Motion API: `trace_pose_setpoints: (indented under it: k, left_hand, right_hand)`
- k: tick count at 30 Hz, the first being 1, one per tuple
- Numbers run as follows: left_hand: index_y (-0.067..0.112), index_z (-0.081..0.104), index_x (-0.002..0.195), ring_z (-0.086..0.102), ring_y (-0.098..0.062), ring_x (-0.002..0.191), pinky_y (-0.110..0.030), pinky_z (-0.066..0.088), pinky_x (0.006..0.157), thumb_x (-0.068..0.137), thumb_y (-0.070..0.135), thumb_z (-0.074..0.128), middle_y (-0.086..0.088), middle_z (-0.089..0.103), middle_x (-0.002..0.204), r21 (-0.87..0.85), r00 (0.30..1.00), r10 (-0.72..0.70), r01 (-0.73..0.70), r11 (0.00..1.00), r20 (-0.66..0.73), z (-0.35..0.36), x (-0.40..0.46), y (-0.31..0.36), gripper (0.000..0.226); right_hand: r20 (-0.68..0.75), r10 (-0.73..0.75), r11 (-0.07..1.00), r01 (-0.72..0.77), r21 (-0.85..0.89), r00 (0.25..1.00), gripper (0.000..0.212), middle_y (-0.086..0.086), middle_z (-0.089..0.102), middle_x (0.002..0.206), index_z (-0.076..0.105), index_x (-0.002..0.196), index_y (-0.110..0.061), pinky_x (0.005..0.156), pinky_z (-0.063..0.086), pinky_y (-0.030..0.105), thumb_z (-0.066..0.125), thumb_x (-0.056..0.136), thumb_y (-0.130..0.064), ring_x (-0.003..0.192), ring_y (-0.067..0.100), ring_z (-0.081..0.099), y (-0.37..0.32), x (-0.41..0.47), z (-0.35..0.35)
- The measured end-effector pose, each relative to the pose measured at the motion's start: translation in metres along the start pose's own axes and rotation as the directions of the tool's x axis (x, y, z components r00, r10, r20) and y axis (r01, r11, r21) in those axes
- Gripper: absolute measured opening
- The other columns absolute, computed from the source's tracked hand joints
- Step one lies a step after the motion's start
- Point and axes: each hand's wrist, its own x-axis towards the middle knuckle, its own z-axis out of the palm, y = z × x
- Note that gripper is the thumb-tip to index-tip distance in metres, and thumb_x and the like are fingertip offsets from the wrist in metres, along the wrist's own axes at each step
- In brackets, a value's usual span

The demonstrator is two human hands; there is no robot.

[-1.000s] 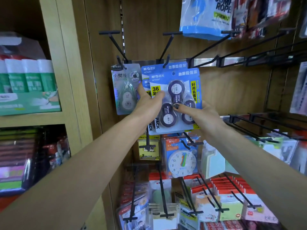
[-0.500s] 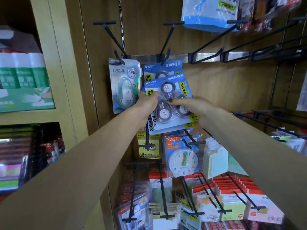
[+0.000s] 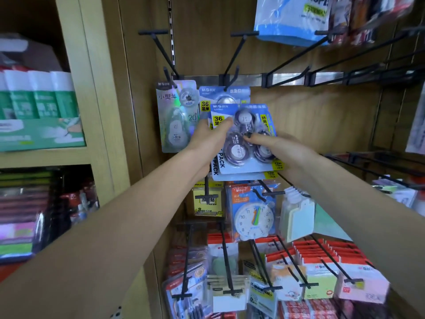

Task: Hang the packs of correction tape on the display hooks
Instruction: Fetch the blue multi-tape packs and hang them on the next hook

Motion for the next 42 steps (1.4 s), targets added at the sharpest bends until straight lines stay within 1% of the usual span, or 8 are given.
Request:
trace_pose_setpoints:
  k: [5,8,13,27,32,36,39,42]
  left_hand:
    - [0.019,0.062,0.120,0.072,-0.030,0.108,-0.055,0.056,0.100,0.085,0.044,0.065,-0.009,0.074,0.117,-0.025,0.982,0.157,-0.160,0.987,-0.102,-0.007,-0.028,0.006,0.044]
    - [0.019,0.059,0.117,0.072,-0.018,0.107,-0.044,0.055,0.102,0.098,0.018,0.064,-0.002,0.075,0.114,-0.021,0.957,0.266,-0.270,0.963,-0.116,-0.013,-0.041,0.010,0.019]
    - [0.013,0.055,0.129,0.071,-0.011,0.106,-0.026,0.056,0.095,0.097,-0.003,0.060,-0.005,0.073,0.121,-0.048,0.914,0.378,-0.388,0.920,-0.148,-0.022,-0.050,0.013,0.036]
    - [0.023,0.043,0.137,0.067,0.005,0.096,-0.024,0.053,0.099,0.101,0.000,0.057,0.018,0.068,0.111,0.017,0.880,0.470,-0.470,0.882,-0.063,-0.030,-0.064,0.029,0.045]
    - [0.032,0.032,0.138,0.059,0.023,0.080,-0.001,0.047,0.079,0.103,0.002,0.055,0.021,0.061,0.109,0.089,0.874,0.484,-0.479,0.873,-0.035,-0.033,-0.061,0.032,0.051]
    - [0.024,0.027,0.155,0.061,0.020,0.085,-0.012,0.051,0.087,0.103,-0.002,0.054,0.011,0.065,0.122,0.097,0.860,0.510,-0.505,0.857,-0.025,-0.037,-0.064,0.033,0.063]
    - [0.025,0.030,0.152,0.062,0.015,0.080,-0.016,0.053,0.085,0.103,-0.002,0.053,0.034,0.065,0.101,0.152,0.854,0.520,-0.511,0.846,-0.028,-0.038,-0.059,0.032,0.060]
    - [0.033,0.031,0.149,0.068,-0.023,0.090,-0.044,0.059,0.092,0.103,0.006,0.054,0.012,0.065,0.121,0.181,0.882,0.471,-0.462,0.868,-0.007,-0.034,-0.051,0.033,0.058]
  right_hand:
    - [0.054,-0.106,0.994,0.105,0.013,0.993,0.054,0.005,0.081,0.115,0.070,0.126,-0.024,0.096,0.059,0.057,0.091,0.076,-0.026,0.106,0.031,0.078,-0.005,-0.041,-0.005]
    - [0.080,-0.161,0.987,0.161,0.002,0.984,0.053,-0.001,0.080,0.116,0.065,0.131,-0.029,0.091,0.063,0.048,0.088,0.083,-0.025,0.106,0.025,0.078,-0.008,-0.060,-0.002]
    - [0.132,-0.234,0.968,0.243,-0.060,0.963,0.046,-0.009,0.080,0.116,0.061,0.132,-0.033,0.077,0.062,0.023,0.080,0.091,-0.024,0.103,0.011,0.078,-0.013,-0.077,0.006]
    - [0.043,-0.353,0.933,0.355,-0.058,0.935,0.049,-0.001,0.080,0.115,0.064,0.130,-0.028,0.097,0.061,0.049,0.084,0.087,-0.020,0.105,0.022,0.078,-0.019,-0.092,0.011]
    - [0.008,-0.344,0.936,0.343,-0.076,0.939,0.050,-0.005,0.080,0.114,0.064,0.129,-0.034,0.099,0.060,0.049,0.086,0.085,-0.027,0.105,0.019,0.078,-0.020,-0.088,0.014]
    - [0.000,-0.350,0.935,0.350,-0.065,0.937,0.048,-0.004,0.080,0.114,0.065,0.128,-0.031,0.099,0.060,0.050,0.086,0.085,-0.024,0.105,0.021,0.078,-0.020,-0.090,0.017]
    - [-0.025,-0.335,0.941,0.333,-0.054,0.942,0.046,-0.003,0.081,0.110,0.066,0.126,-0.028,0.094,0.063,0.045,0.085,0.085,-0.021,0.100,0.019,0.079,-0.021,-0.090,0.018]
    - [-0.054,-0.300,0.954,0.299,-0.033,0.952,0.043,-0.001,0.082,0.106,0.069,0.123,-0.024,0.088,0.065,0.040,0.086,0.084,-0.020,0.096,0.020,0.080,-0.021,-0.086,0.018]
